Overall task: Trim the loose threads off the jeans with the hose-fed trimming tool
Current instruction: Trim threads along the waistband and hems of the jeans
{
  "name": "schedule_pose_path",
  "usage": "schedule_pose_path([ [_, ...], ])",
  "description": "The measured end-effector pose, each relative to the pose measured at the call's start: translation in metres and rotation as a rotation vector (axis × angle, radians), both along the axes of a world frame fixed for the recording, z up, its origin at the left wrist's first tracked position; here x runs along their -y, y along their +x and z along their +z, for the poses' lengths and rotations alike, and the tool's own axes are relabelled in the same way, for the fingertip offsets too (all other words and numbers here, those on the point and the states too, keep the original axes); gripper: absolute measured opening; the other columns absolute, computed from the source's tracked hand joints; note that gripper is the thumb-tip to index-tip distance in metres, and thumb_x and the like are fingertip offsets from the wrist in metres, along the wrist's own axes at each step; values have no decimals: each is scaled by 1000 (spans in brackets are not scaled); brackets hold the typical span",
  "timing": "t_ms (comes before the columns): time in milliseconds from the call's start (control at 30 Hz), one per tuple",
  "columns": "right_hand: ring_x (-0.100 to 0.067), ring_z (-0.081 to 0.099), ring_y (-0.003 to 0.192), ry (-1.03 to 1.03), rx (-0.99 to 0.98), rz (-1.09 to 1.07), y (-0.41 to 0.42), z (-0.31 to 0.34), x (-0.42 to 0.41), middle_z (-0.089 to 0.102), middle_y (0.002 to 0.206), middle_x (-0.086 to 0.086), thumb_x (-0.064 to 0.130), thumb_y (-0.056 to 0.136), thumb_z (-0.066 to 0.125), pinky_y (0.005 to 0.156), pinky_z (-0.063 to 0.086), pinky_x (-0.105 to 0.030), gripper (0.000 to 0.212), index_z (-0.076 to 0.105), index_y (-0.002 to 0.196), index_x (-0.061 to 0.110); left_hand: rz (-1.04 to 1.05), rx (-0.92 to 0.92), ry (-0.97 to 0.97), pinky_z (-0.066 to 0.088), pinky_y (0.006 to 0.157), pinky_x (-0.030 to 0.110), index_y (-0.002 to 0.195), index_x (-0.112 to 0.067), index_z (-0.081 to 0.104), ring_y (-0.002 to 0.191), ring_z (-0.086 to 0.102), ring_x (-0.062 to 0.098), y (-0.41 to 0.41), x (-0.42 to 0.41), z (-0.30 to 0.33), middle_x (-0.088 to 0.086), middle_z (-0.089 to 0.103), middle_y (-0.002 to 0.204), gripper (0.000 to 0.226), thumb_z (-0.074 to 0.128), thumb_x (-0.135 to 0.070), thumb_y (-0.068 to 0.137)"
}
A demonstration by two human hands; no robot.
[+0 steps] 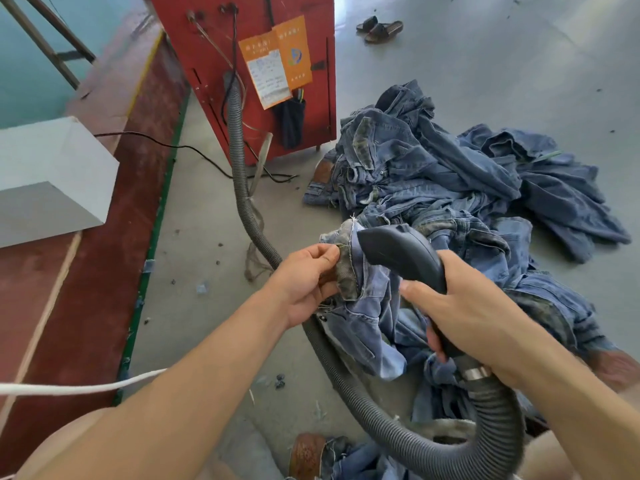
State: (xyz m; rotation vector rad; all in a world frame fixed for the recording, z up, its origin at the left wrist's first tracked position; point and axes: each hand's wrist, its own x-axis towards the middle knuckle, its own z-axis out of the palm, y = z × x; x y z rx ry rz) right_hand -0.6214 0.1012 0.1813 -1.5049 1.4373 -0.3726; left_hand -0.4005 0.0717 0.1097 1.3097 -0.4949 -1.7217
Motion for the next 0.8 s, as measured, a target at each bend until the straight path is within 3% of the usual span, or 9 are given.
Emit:
schedule_pose_path([
  [133, -26, 57, 39, 81, -35, 126, -6, 4, -6, 63, 52, -11, 36, 97, 61, 44, 49, -35, 14, 48, 98, 34, -1, -24, 33, 60, 63, 28, 121, -7, 62, 76, 64, 13, 0, 1, -1, 9, 67, 95, 24, 44, 0, 107],
  [267, -31, 55, 43, 95, 42, 13, 2, 2, 10, 62, 57, -17, 27, 99, 63, 46, 49, -39, 19, 50, 102, 14, -163, 7, -18, 57, 68, 29, 118, -15, 66, 76, 59, 15, -5, -8, -5, 9, 64, 92, 34, 41, 4, 106],
  [433, -29, 54, 44, 67, 149, -186, -7, 0, 14, 61, 58, -15, 28, 101, 63, 46, 52, -39, 21, 50, 101, 12, -46, -126, 5, 58, 81, 42, 106, -6, 61, 82, 66, 26, -4, -8, -3, 16, 68, 94, 35, 33, 14, 101],
  [533, -28, 55, 44, 67, 144, -175, -15, 5, 10, 60, 57, -12, 28, 100, 64, 44, 52, -36, 20, 50, 101, 14, -68, -275, 32, 55, 89, 44, 106, -3, 66, 84, 68, 30, 4, -3, 6, 18, 70, 98, 27, 41, -3, 96],
  [633, -26, 55, 44, 160, 194, -105, -17, 9, 5, 57, 58, -10, 25, 100, 66, 43, 51, -35, 19, 52, 98, 12, -55, -264, 89, 60, 80, 37, 101, -6, 75, 79, 71, 25, 0, -1, 6, 13, 74, 93, 25, 52, -18, 100],
  [700, -26, 54, 46, 242, 221, -68, -11, 8, 2, 57, 62, -8, 23, 98, 67, 43, 50, -34, 19, 53, 98, 10, -32, -222, 87, 60, 70, 33, 102, -7, 74, 74, 69, 24, -3, -2, 1, 13, 72, 90, 23, 51, -12, 101],
  [800, -27, 53, 50, 283, 276, -134, 1, 0, 4, 57, 68, -11, 23, 98, 67, 46, 50, -36, 20, 53, 102, 9, -81, -211, 14, 61, 68, 32, 112, -11, 77, 77, 71, 23, -3, -7, -6, 15, 74, 97, 35, 45, -1, 102],
])
